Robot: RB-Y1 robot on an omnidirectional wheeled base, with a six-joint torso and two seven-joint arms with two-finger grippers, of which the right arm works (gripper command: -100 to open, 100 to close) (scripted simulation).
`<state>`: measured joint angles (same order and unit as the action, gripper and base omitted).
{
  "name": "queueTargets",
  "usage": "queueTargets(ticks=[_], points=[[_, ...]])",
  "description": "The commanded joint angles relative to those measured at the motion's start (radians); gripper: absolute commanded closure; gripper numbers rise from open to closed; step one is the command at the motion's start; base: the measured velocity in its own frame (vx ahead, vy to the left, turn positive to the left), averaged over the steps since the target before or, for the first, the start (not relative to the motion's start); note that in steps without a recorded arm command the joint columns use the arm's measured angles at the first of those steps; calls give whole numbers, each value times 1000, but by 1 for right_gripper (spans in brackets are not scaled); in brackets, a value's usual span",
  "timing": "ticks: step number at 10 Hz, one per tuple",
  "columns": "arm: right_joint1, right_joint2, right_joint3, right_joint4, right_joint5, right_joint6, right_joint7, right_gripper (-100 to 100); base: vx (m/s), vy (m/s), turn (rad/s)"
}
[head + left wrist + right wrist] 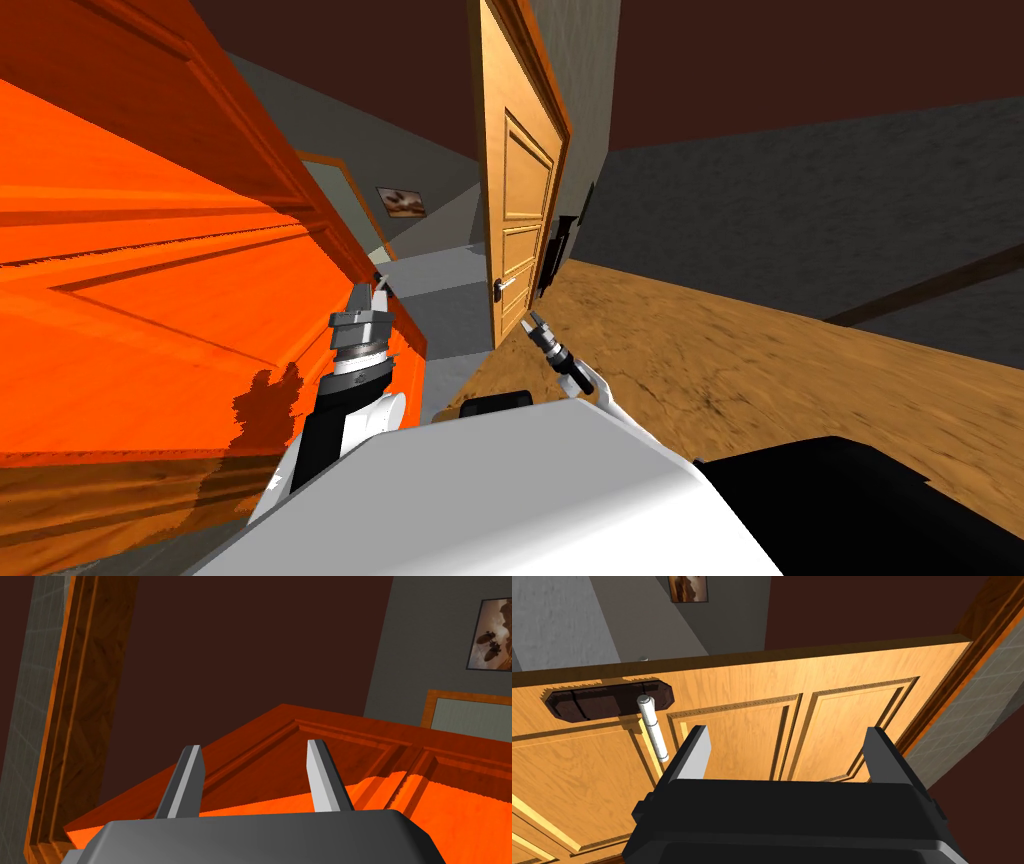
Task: Push the door open
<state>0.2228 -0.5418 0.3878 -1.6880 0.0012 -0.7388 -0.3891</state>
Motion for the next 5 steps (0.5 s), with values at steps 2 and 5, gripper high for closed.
queueTargets(ticks=[2,5], points=[[-27,-54,37,53,6,-14,-47,-100,221,-42,0],[-55,-109,79,116,14,-33,-92,-100,202,1,-2]])
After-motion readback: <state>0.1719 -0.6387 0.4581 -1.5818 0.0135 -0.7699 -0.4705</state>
